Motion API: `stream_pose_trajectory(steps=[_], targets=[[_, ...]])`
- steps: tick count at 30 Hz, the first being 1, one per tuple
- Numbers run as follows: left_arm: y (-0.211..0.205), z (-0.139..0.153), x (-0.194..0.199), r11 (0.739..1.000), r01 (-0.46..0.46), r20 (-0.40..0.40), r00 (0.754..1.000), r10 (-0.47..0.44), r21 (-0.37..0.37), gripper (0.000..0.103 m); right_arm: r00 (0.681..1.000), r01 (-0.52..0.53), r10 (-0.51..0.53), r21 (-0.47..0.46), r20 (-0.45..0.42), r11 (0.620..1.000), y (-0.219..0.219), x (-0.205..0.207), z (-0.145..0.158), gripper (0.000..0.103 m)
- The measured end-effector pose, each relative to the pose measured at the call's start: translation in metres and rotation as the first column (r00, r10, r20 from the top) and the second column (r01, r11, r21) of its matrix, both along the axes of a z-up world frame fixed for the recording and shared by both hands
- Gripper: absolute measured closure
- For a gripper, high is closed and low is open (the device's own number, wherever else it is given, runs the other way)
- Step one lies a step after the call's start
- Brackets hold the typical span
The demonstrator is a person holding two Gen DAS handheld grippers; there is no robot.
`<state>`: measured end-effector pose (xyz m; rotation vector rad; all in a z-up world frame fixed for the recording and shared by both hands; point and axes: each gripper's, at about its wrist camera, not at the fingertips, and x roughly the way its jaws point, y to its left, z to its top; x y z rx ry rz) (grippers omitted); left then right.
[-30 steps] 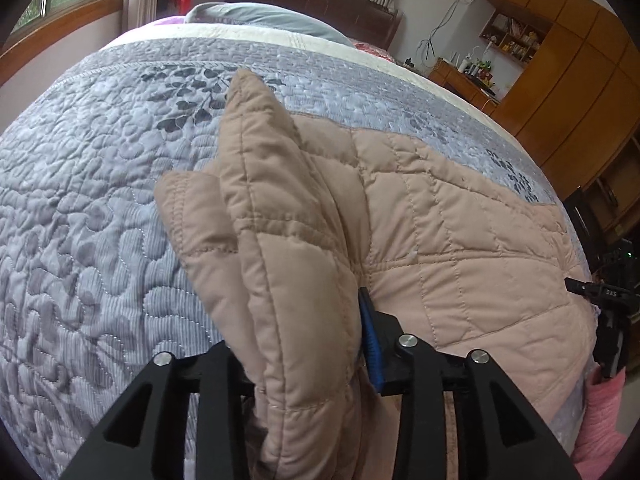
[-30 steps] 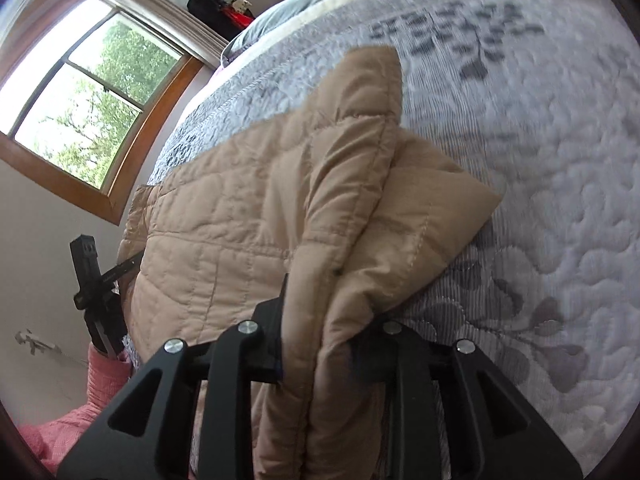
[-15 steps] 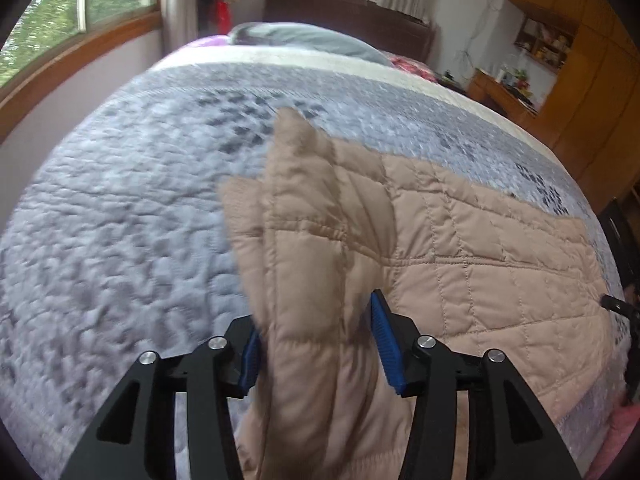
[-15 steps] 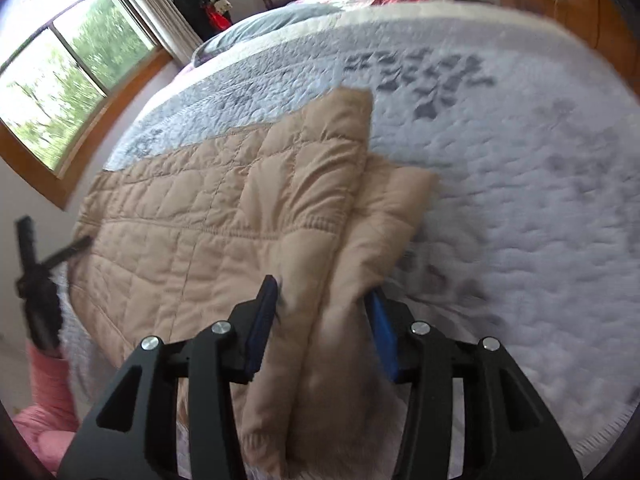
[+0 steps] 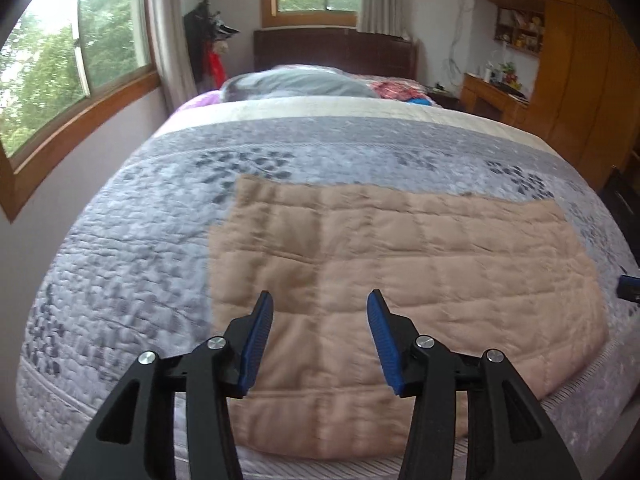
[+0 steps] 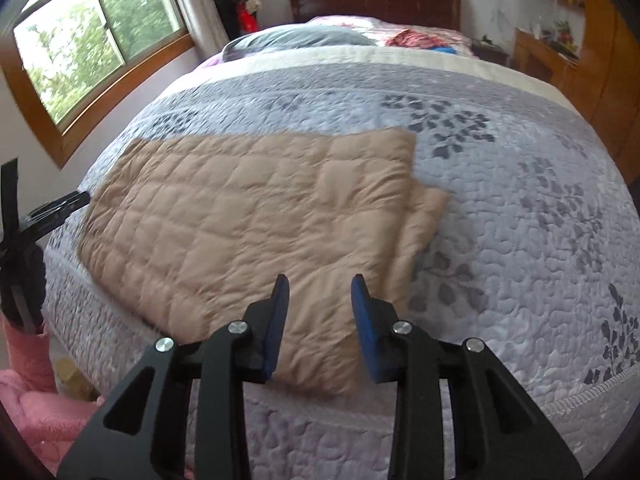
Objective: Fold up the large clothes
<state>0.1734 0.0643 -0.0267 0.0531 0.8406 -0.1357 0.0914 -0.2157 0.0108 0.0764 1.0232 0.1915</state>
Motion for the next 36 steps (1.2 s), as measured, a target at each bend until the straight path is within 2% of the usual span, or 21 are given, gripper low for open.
stream_pose_trajectory(steps=[3,15,27,36], targets=[[-0.012,-0.009,-0.002,1.0,0.003,-0.007,1.0,-0.003,0.027,0.053,1.0,-0.007,0.007,0.005,-0.027,1.0,0.005,-0.002,-0.006,0.079],[-0.031,-0.035,-0.013,0.996,-0.021,-0.038,0.999,0.024,0.086,0.053,0.997,0.039,-0.04,-0.009,-0.064,0.999,0.003,-0.009,-0.029,0.079],[-0.033,-0.06,-0.012,0.996,-0.024,-0.08,0.996,0.031,0.081,0.051,0.988,0.066,-0.065,0.007,-0.142,0.998,-0.002,0.002,-0.075,0.083],[-0.034,-0.061,-0.016,0.995,-0.036,-0.067,0.997,0.042,0.092,0.049,0.988,0.08,-0.078,0.008,-0.134,0.997,0.001,0.003,-0.082,0.083]])
